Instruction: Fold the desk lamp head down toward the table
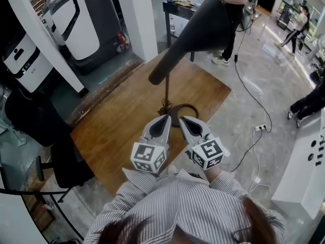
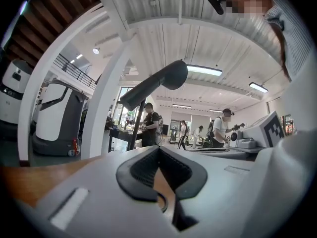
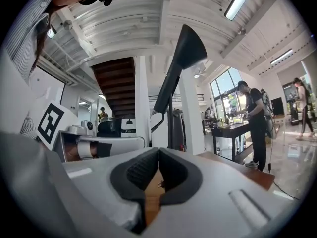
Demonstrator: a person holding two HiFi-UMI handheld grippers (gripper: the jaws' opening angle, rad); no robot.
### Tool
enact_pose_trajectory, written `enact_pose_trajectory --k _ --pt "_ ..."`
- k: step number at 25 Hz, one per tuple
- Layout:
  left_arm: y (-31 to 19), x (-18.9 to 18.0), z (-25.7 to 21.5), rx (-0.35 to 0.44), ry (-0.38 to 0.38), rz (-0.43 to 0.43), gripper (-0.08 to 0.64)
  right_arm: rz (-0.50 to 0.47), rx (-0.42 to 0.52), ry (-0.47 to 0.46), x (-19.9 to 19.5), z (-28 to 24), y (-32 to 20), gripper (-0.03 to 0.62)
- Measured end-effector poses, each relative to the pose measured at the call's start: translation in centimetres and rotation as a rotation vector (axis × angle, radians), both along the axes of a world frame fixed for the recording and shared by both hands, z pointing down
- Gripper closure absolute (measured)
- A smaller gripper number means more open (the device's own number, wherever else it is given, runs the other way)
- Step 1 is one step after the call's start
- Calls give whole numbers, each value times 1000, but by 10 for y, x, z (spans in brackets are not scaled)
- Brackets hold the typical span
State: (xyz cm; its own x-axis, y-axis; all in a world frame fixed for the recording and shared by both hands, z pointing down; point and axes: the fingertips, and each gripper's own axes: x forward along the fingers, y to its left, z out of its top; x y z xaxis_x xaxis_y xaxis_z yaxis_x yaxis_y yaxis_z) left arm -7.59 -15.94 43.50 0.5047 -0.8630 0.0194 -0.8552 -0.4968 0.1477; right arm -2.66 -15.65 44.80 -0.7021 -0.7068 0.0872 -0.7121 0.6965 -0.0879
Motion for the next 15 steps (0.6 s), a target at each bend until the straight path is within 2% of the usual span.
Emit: enact_pose_trajectory --k 3,6,9,15 --pt "-12 -6 -9 35 -38 10 557 3 8 16 -9 -1 -16 589" --pt "-22 -8 -20 97 -122 21 557 4 29 33 -12 -5 -30 589" --pt "-33 -12 -35 155 -171 18 557 -4 43 50 -14 -8 -45 586" --pt "-48 -23 -57 236 -252 -41 546 -27 47 58 -22 -13 -70 574"
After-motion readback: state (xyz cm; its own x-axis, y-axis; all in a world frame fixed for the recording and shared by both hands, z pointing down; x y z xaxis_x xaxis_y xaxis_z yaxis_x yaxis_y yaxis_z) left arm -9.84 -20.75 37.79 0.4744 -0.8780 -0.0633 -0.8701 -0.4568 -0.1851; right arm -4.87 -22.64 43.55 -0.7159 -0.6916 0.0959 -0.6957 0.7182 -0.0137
